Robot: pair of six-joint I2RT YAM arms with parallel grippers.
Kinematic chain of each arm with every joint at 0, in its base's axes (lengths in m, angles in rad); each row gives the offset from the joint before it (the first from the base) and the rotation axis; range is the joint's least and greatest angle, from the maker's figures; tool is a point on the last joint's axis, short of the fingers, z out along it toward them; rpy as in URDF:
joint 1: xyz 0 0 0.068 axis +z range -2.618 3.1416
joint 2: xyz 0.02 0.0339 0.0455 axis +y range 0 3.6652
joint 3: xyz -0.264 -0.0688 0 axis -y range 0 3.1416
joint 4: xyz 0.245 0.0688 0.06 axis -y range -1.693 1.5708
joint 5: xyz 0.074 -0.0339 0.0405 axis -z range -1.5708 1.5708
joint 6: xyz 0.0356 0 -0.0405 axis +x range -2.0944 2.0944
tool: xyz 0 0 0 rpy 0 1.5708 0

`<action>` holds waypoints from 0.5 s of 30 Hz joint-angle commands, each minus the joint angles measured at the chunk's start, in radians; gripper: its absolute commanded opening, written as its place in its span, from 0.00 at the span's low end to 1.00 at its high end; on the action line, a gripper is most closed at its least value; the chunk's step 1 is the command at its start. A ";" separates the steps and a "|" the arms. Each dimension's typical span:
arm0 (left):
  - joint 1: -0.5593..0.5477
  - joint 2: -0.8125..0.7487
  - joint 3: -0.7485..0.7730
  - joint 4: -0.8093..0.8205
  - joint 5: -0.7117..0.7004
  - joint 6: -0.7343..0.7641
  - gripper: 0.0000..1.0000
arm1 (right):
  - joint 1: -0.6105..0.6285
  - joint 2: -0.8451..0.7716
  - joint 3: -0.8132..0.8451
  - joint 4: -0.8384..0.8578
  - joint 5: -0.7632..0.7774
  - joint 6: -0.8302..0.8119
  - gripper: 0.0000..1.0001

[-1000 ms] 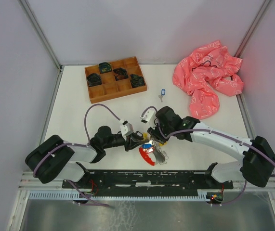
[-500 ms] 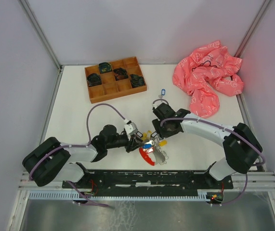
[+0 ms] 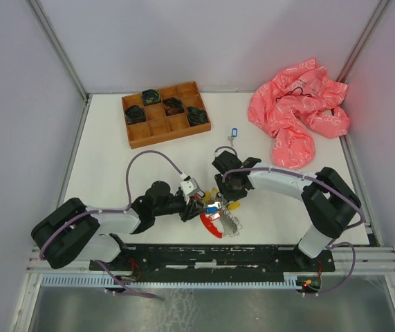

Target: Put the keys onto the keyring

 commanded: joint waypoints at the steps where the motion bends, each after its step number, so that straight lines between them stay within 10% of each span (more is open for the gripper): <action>1: -0.011 -0.032 0.025 0.001 -0.024 -0.013 0.34 | 0.009 0.022 0.044 0.040 -0.006 0.019 0.48; 15: -0.036 -0.023 0.043 -0.002 -0.032 -0.015 0.34 | 0.042 0.113 0.050 -0.012 0.083 0.004 0.30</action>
